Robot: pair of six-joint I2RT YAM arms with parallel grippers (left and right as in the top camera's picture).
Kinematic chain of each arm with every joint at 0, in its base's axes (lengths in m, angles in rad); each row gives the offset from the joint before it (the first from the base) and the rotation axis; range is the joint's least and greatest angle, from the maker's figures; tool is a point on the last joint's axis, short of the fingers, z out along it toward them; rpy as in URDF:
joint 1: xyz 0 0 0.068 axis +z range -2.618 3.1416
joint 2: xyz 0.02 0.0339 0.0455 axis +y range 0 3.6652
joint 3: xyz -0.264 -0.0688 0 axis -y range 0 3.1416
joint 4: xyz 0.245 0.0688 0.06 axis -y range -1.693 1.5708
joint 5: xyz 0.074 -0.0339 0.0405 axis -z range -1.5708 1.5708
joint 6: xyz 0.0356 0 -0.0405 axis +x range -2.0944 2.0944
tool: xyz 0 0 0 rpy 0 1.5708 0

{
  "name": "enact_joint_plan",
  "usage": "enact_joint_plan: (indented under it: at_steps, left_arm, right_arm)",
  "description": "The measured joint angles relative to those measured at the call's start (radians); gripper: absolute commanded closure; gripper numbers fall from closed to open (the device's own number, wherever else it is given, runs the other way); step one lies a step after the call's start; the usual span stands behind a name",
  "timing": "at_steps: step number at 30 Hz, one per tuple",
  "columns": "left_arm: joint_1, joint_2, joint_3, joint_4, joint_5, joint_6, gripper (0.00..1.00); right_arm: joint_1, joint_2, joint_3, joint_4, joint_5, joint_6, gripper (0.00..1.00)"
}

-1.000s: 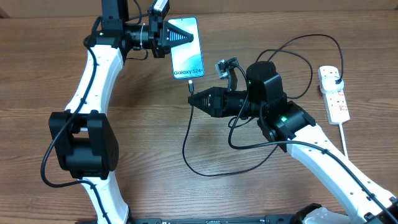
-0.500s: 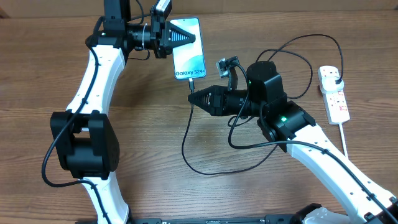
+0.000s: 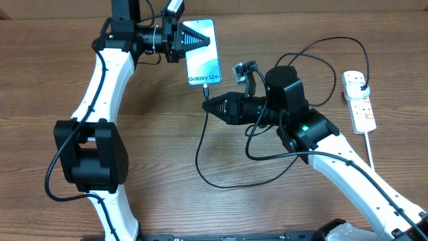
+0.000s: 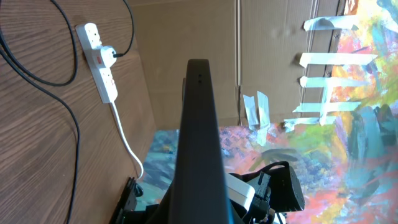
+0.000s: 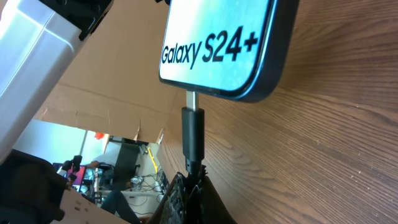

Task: Plug charger to phone and switch on socket
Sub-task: 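Push the USB-C plug into the phone's port with the right gripper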

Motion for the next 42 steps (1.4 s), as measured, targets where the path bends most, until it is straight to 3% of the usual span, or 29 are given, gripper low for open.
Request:
enact_joint_plan:
  at_steps: [42]
  left_arm:
    - [-0.015,0.0,0.0,0.003,0.0,0.002,0.96]
  right_arm:
    - [0.0,0.0,0.0,0.0,0.003,0.012,0.96]
